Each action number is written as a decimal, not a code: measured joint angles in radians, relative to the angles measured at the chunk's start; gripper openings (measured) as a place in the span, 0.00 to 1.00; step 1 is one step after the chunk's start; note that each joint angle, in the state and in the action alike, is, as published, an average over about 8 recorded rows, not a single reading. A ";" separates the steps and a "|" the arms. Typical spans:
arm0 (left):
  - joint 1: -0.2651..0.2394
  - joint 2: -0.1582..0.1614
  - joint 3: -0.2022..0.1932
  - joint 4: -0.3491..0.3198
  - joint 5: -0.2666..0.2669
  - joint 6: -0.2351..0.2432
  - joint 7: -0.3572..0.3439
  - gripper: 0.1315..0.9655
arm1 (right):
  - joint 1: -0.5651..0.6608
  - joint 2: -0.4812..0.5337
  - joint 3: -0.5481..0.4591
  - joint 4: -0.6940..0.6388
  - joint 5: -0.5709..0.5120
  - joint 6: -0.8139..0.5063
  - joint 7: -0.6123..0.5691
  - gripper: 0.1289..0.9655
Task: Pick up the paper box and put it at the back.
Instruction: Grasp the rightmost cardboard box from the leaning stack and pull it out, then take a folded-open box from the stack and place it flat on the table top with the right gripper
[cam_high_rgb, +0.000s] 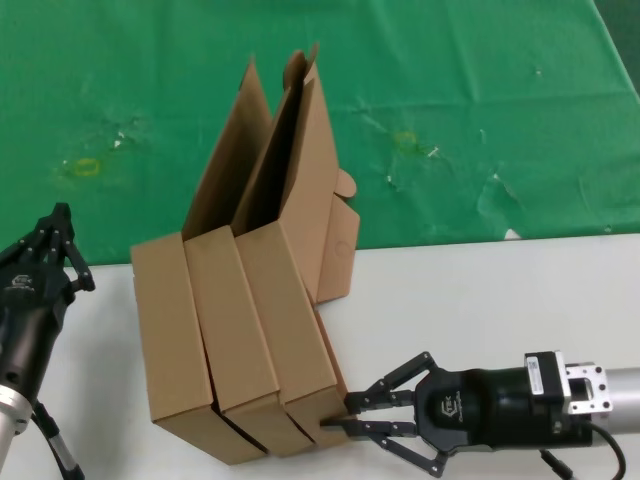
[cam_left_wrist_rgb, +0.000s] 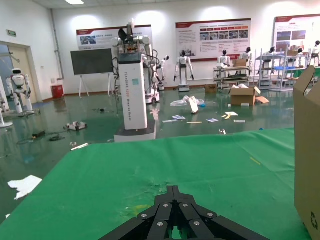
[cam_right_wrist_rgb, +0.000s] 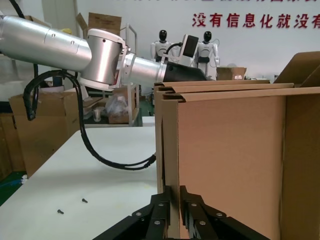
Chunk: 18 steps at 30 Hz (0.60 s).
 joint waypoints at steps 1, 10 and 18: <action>0.000 0.000 0.000 0.000 0.000 0.000 0.000 0.02 | 0.000 0.001 0.000 0.000 0.000 -0.002 0.000 0.14; 0.000 0.000 0.000 0.000 0.000 0.000 0.000 0.02 | -0.006 0.006 -0.001 0.000 0.000 -0.013 0.001 0.05; 0.000 0.000 0.000 0.000 0.000 0.000 0.000 0.02 | -0.029 0.030 0.024 0.041 0.023 -0.016 0.014 0.02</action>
